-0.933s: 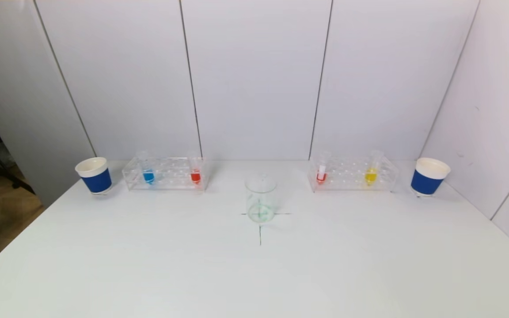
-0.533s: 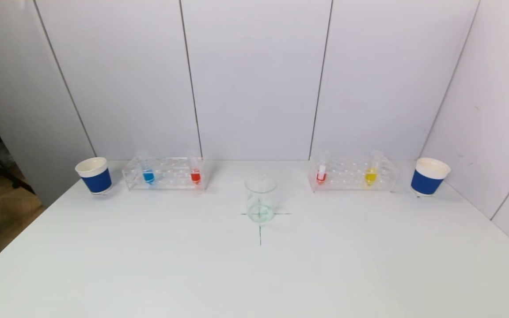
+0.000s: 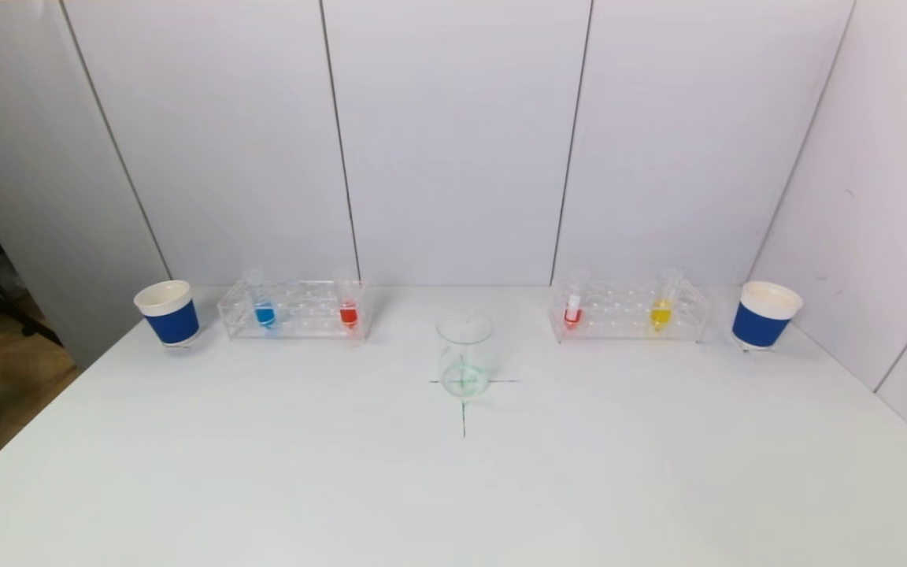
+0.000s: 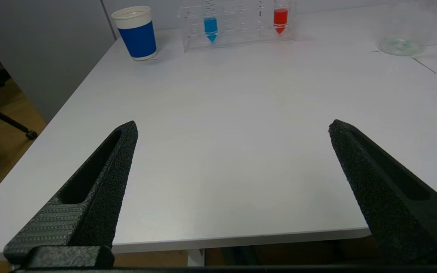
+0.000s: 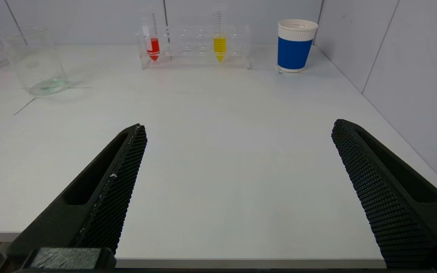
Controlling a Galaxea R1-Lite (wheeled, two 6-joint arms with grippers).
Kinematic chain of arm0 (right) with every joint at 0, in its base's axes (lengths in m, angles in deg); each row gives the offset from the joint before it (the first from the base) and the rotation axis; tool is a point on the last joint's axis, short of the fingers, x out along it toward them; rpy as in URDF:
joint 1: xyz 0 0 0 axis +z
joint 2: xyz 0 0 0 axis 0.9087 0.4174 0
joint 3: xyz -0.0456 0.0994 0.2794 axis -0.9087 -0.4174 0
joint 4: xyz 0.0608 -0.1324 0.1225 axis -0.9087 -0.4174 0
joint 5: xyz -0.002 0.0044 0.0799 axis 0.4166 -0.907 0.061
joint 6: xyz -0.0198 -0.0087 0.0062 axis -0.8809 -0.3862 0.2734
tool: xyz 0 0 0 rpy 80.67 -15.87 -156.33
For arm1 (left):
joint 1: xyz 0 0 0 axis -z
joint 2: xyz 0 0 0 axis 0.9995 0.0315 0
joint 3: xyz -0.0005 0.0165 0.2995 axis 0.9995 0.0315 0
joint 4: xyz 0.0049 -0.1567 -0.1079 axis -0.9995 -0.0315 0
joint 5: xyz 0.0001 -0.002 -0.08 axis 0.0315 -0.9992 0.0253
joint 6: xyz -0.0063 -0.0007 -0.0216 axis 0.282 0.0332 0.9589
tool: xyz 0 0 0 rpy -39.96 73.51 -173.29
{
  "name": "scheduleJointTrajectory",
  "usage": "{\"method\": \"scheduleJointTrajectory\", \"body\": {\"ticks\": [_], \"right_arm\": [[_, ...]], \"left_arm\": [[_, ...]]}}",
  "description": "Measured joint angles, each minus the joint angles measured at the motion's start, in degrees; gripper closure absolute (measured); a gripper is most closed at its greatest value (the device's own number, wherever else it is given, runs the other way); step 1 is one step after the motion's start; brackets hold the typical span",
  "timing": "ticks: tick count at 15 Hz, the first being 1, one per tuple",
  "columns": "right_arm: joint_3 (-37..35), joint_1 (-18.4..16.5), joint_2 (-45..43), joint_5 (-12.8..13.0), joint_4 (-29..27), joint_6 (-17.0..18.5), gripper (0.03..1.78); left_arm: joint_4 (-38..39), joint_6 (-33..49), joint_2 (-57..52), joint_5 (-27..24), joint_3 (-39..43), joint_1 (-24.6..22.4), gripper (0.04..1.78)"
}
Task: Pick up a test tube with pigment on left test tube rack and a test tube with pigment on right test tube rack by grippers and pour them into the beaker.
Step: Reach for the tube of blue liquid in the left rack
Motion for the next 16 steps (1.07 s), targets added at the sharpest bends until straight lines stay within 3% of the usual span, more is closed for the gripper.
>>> {"method": "scheduleJointTrajectory", "body": {"ticks": [6, 16], "right_arm": [[0.0, 0.0, 0.0, 0.0, 0.0, 0.0, 0.04], [0.0, 0.0, 0.0, 0.0, 0.0, 0.0, 0.04]], "left_arm": [[-0.3, -0.4, 0.0, -0.6, -3.0, 0.0, 0.06], [-4.7, -1.2, 4.6, -1.9, -19.2, 0.0, 0.06]]}}
